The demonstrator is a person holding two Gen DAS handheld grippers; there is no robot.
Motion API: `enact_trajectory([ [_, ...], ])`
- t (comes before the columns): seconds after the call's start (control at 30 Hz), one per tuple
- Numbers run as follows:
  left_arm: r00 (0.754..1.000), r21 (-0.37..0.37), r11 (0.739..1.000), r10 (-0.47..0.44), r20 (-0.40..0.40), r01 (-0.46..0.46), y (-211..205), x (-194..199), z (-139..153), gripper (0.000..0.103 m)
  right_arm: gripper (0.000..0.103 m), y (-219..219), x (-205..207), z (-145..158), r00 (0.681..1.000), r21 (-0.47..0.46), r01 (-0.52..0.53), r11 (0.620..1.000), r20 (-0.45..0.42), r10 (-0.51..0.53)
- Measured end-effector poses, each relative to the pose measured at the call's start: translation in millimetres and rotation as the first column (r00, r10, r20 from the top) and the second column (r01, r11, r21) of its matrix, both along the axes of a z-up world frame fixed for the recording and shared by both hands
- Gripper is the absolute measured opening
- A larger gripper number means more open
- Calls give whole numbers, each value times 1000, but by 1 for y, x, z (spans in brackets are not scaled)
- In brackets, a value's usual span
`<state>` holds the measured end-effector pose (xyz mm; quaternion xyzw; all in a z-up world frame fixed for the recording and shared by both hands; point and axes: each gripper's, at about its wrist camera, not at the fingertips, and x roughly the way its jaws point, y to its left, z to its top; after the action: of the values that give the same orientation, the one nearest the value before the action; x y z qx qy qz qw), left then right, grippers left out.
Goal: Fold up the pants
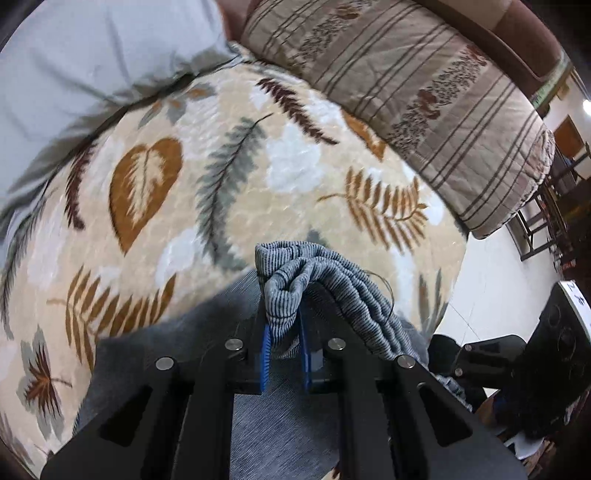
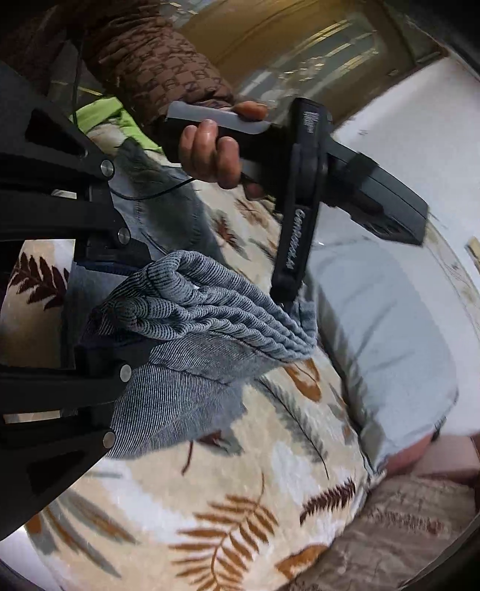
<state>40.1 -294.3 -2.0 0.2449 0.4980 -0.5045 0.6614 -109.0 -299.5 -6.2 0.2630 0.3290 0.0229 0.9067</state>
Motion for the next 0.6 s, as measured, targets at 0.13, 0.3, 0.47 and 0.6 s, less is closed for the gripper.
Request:
enact_trajectory([
  [0.13, 1000, 30, 999, 29, -5, -29, 18, 8, -16, 12, 29, 21, 18, -10, 997, -39, -62, 997, -41, 60],
  [0.3, 997, 68, 995, 69, -16, -68, 38, 18, -35, 13, 29, 39, 32, -25, 990, -79, -114, 990, -95, 107],
  [0.47, 996, 87, 993, 85, -11, -83, 52, 24, -46, 13, 31, 57, 45, -33, 980, -139, -162, 977, -136, 143],
  [0.6, 994, 114, 988, 105, 0, -105, 65, 30, -56, 17, 34, 71, 55, -42, 969, -187, -207, 960, -172, 175],
])
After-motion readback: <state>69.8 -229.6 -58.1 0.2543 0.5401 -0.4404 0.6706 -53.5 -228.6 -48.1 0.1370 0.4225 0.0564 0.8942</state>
